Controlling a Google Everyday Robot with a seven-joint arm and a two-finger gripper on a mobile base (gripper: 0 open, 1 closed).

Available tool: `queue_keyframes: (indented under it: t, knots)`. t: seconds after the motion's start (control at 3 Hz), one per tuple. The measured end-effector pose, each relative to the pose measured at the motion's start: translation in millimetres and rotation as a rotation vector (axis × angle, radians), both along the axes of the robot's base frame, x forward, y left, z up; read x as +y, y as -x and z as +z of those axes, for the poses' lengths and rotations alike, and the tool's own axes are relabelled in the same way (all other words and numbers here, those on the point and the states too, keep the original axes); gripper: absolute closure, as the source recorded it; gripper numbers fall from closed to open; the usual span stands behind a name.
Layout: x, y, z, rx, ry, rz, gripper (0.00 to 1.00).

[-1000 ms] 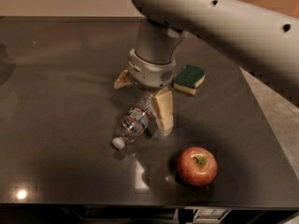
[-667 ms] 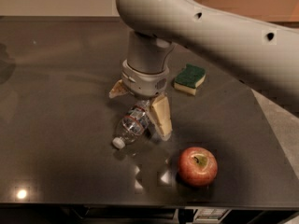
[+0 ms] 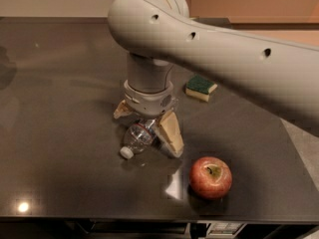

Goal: Place water bottle upright

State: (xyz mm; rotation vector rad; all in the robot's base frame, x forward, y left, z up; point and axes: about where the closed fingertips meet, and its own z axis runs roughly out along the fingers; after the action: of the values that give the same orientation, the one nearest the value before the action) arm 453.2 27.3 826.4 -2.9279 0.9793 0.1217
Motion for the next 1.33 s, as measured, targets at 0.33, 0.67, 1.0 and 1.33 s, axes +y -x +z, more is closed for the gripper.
queue_keyframes:
  t: [0.33, 0.67, 1.0, 1.33]
  knots:
    - [0.9, 0.0, -3.9, -0.016, 0.021, 0.034, 0.10]
    - [1.5, -1.0, -5.6, -0.030, 0.034, 0.057, 0.33]
    - [1.8, -2.5, -4.0, -0.031, 0.040, 0.065, 0.57]
    - [1.8, -2.5, -2.4, -0.031, 0.040, 0.065, 0.80]
